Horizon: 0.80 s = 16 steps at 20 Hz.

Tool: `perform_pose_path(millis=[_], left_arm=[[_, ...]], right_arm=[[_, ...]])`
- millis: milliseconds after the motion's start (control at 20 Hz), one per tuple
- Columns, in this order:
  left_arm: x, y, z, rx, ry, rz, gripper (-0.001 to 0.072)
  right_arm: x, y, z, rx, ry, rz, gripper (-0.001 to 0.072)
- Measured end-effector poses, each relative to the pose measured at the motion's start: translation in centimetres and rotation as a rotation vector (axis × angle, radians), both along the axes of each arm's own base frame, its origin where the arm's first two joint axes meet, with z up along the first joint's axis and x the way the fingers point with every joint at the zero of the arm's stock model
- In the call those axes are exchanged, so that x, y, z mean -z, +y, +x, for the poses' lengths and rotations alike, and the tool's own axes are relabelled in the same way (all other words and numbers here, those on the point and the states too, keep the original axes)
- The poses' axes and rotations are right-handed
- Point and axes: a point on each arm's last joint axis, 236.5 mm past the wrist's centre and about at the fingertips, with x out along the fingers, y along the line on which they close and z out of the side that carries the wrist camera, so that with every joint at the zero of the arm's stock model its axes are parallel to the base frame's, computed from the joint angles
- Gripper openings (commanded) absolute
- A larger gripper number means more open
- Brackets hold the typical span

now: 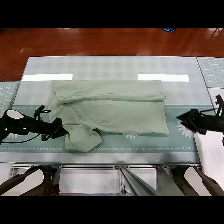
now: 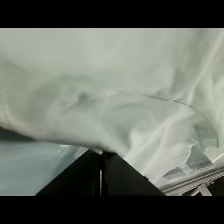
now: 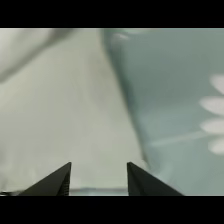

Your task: Fold the shirts.

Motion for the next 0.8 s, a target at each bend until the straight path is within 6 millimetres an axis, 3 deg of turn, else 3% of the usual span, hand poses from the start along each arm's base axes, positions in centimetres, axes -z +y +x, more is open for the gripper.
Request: perform_pose_path(millis=[200,400,600,750,800], left_arm=[[0.0,-0.1,0.4,0.006,-0.022,0.002,0.0015],[0.0,-0.1,0.6,0.006,-0.032,0.003,0.0015],[0.0,0.0,1.1,-0.007,-0.049,0.006,0.0015],[0.0,0.0,1.3,-0.012,-0.054,0.006,0.0015],[0.0,0.0,1.3,-0.013,-0.055,0.007,0.0015]], right_arm=[[3.0,0.6,-4.5,0.005,0.180,0.024,0.0409],[4.7,1.9,-5.9,-0.020,0.244,0.033,0.0409],[6.2,3.7,-4.4,-0.018,0.245,0.070,0.0408],[6.7,5.6,-1.9,0.005,0.218,0.134,0.0401],[6.8,6.0,-0.8,0.012,0.201,0.139,0.0365]])
